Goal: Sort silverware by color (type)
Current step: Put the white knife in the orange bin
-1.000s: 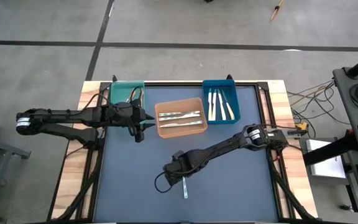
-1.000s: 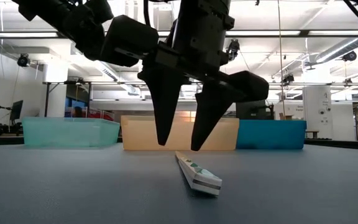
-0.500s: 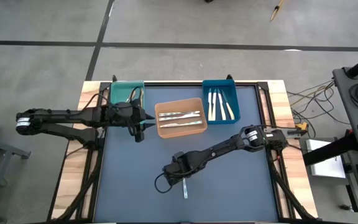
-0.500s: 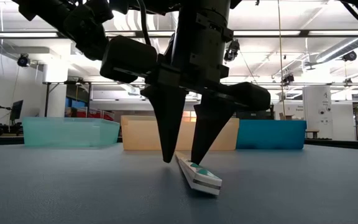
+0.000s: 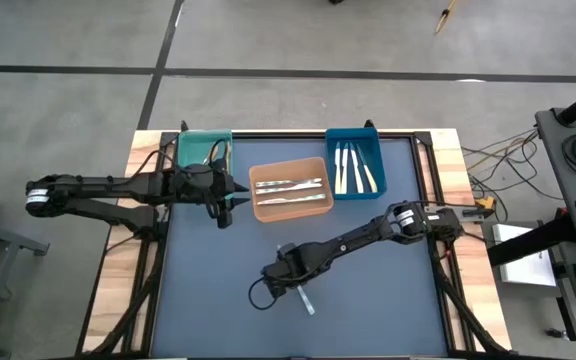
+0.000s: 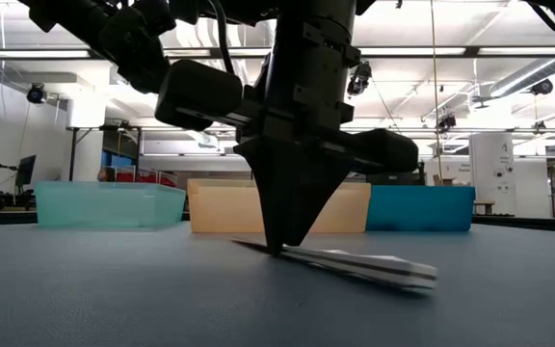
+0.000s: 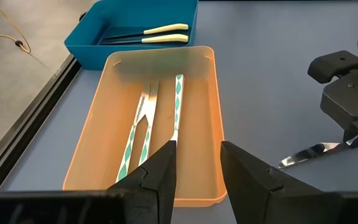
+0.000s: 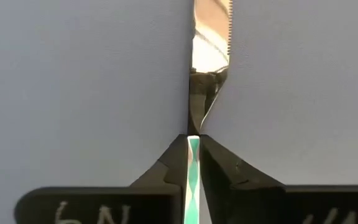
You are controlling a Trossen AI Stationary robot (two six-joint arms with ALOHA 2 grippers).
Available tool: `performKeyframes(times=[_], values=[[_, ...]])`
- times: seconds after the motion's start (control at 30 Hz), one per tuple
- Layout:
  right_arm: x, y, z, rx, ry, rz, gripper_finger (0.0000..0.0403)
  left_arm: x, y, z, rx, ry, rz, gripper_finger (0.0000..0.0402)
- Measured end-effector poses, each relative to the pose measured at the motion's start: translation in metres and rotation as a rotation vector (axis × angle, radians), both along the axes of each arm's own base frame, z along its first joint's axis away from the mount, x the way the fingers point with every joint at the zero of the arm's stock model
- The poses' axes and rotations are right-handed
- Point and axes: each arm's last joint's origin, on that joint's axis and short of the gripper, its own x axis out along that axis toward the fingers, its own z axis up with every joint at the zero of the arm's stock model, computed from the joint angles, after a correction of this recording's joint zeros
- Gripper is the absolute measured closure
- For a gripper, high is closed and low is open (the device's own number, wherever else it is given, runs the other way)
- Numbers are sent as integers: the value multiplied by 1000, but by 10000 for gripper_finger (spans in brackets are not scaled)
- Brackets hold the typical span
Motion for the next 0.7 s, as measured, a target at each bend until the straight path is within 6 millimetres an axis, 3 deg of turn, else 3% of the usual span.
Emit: performKeyframes(times=[0.47,0.7], values=[[0,0,8,-27,-43,162,389,-3,0,7,28,-46,-14,294],[-4,4,34,-76,-132,399,390,-17,-4,24,13,-165,-73,294]])
